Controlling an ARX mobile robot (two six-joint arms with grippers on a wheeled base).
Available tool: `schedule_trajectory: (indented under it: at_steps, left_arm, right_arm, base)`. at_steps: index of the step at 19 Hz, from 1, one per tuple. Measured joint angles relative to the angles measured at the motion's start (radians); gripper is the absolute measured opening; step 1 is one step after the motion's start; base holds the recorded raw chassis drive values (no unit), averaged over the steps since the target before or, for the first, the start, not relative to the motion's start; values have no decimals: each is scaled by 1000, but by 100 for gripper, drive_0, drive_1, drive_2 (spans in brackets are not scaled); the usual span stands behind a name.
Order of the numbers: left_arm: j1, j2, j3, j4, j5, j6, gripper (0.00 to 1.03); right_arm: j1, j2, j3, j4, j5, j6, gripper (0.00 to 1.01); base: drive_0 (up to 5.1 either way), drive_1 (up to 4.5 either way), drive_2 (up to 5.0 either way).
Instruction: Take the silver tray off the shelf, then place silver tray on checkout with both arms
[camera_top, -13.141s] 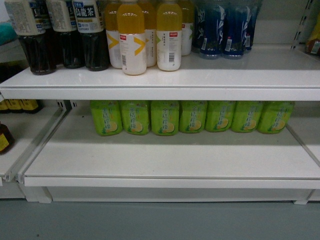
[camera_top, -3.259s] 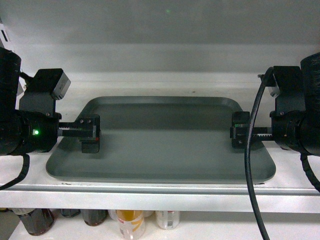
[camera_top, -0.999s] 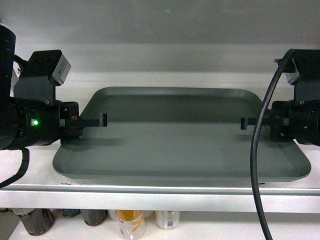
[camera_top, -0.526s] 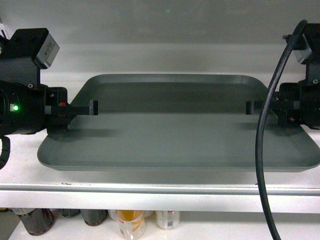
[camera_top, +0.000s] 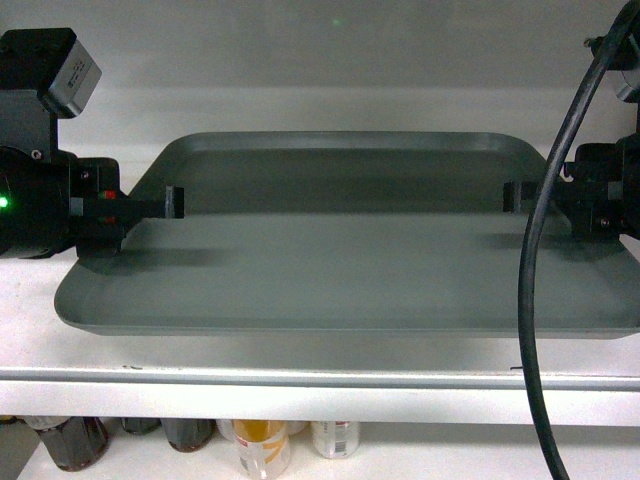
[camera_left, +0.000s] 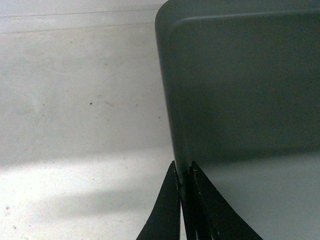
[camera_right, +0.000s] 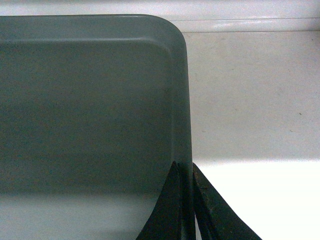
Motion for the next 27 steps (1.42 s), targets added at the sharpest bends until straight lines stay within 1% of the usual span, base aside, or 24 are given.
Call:
schedule_trajectory:
  at_steps: [18,20,27]
  left_arm:
    - [0,0,-1,0,0,1,3]
    - [0,0,-1,3,0,1,3]
    - [0,1,-2,3,-5,1,3]
  right_arm:
    - [0,0,0,0,0,0,3]
    - [0,0,0,1,0,0,3]
    - [-2,0,0,-1,6,0,3]
  base:
    - [0,0,0]
    - [1,-208,210]
    - [7,-406,420]
